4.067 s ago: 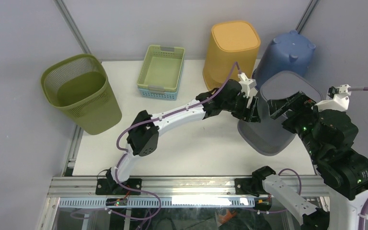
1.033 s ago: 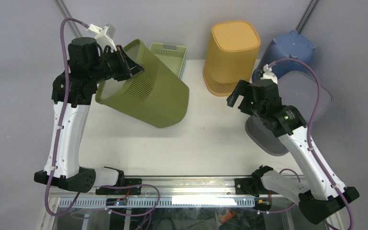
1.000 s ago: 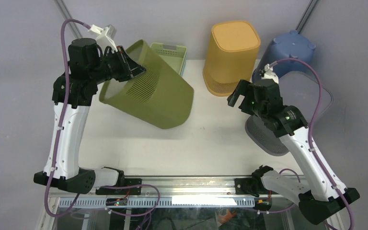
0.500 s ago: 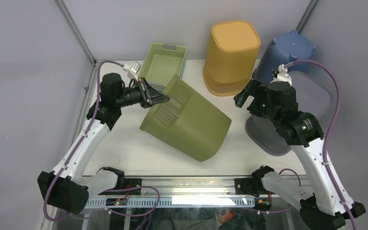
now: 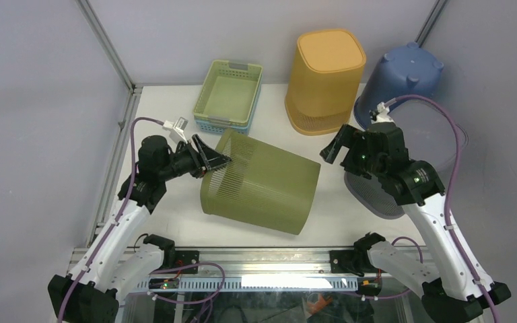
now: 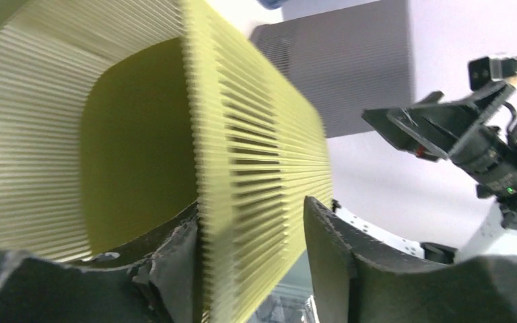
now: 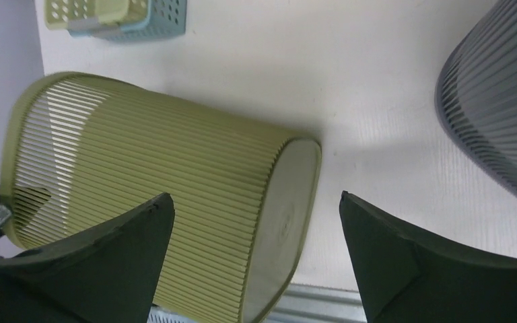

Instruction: Turn the large container upside down

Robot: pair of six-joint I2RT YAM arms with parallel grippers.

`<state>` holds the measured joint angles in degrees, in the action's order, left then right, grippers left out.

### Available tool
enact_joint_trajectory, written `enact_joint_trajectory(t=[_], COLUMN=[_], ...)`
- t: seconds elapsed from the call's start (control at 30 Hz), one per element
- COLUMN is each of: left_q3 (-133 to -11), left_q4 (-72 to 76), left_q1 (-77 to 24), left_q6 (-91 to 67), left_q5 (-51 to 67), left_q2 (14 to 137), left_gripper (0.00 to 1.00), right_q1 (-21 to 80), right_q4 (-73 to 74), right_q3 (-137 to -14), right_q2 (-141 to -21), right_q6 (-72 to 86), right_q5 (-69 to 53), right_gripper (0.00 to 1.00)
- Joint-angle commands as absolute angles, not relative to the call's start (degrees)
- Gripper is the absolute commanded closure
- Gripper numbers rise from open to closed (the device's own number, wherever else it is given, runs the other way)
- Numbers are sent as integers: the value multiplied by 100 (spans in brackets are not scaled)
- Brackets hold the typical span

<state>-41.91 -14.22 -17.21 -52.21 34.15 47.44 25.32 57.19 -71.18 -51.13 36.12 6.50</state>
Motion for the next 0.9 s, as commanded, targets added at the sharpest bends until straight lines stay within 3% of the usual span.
enact_joint_trajectory(t=[0.0, 0.23, 0.53, 0.87], left_q3=[-4359, -5379, -6280, -5866], left_q4=[-2105, -3496, -4453, -4602], left_q1=[-1742, -1741, -1740, -1741], left_q6=[-4349, -3146, -2446, -2283], left_q5=[2896, 1981, 1037, 770], left_q2=[4876, 5184, 5282, 5304], left_gripper=[46, 22, 22, 27], right_q1=[2505, 2630, 2989, 3209], right_q4=[5488, 4939, 4178, 3432], right_q3=[-6654, -5814, -4983, -4614], right_q2=[-4880, -4481, -3984, -3742], right_q6=[3919, 4396, 5481, 5911], right_q5=[1, -741, -1009, -1172], right_gripper=[3, 4, 5, 13])
